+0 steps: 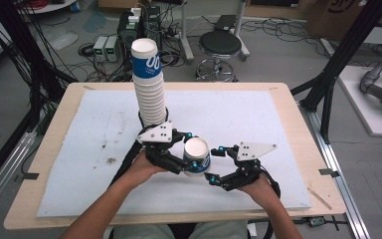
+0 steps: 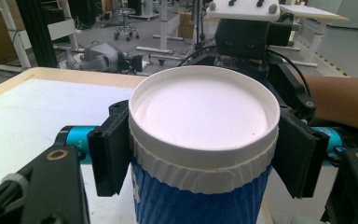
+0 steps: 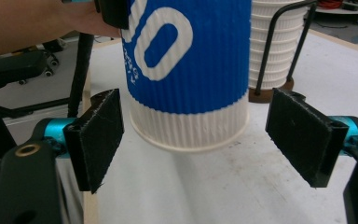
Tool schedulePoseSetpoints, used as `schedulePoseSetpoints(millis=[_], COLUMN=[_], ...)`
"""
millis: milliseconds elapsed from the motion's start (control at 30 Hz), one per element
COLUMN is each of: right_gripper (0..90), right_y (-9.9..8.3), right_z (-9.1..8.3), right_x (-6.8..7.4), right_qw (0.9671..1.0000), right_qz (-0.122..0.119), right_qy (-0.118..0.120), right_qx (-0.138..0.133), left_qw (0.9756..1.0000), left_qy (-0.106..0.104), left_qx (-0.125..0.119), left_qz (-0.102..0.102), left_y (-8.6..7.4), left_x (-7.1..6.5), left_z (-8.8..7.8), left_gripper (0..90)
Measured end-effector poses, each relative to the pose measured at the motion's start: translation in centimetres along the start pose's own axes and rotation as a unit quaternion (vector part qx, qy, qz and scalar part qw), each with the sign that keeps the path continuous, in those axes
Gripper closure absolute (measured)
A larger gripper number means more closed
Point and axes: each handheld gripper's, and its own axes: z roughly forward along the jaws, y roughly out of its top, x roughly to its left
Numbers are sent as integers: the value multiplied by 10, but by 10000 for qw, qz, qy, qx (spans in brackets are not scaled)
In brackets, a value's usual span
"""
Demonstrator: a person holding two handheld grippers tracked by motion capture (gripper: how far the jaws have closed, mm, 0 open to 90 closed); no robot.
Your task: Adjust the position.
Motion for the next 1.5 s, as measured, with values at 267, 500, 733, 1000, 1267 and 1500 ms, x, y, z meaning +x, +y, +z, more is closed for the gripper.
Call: schedulePoseSetpoints(millis=[267,500,733,1000,1267,1500], right_gripper=[196,193,265,284,290,291], right_y=[1,0,1,5,14,27], right_z=[11,14,12,11,8,8], right_x=[2,2,2,0,1,2], right_qw=[9998,9996,9991,9966,9906,9770], right_qz=[-75,-65,-78,-192,-485,-887], right_qy=[186,270,376,439,399,253], right_qx=[37,83,169,677,1215,1922], left_qw=[9996,9994,9992,9991,9977,9961], left_qy=[-247,-315,-394,-87,-177,-231], left_qx=[-77,-130,-84,276,581,848], left_qz=[56,66,38,-312,-290,-119], left_y=[0,0,-1,-3,-4,0], left_x=[-5,-6,-5,-4,-5,-5], left_z=[9,11,12,12,6,-1], left_gripper=[295,297,307,143,145,145])
